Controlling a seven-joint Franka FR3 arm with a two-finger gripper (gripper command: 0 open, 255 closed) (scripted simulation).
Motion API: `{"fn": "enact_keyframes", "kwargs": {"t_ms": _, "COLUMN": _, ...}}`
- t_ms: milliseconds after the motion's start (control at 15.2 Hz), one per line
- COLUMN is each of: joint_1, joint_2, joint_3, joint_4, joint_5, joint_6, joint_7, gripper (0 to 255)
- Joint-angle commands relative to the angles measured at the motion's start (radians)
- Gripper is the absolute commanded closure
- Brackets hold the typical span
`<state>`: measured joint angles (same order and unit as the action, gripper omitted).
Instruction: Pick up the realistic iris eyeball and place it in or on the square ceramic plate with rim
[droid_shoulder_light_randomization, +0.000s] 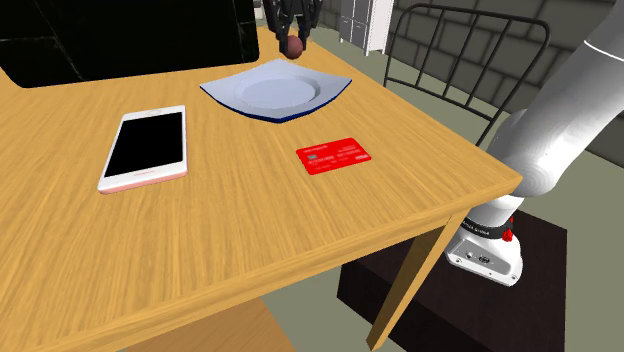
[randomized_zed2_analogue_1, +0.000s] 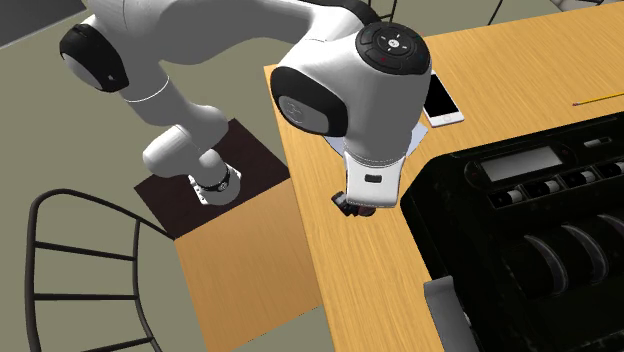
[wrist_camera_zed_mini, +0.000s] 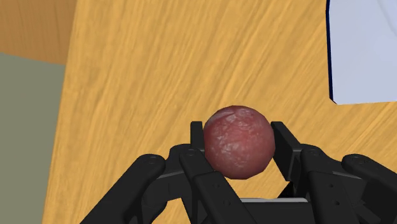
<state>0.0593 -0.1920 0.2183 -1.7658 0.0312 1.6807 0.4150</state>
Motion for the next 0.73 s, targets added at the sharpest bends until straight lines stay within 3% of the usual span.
{"fn": "enact_keyframes", "kwargs": {"t_ms": 0, "joint_1": 0.0, "joint_2": 0.008, "joint_3": 0.001, "joint_4": 0.037, "joint_5": -0.002, "joint_6": -0.029, "joint_7": 0.002, "gripper": 255}}
{"fn": "enact_keyframes", "kwargs": {"t_ms": 660, "joint_1": 0.0, "joint_2": 0.063, "joint_3": 0.005, "joint_4": 0.236, "joint_5": -0.014, "joint_6": -0.174, "joint_7": 0.01, "gripper": 255}}
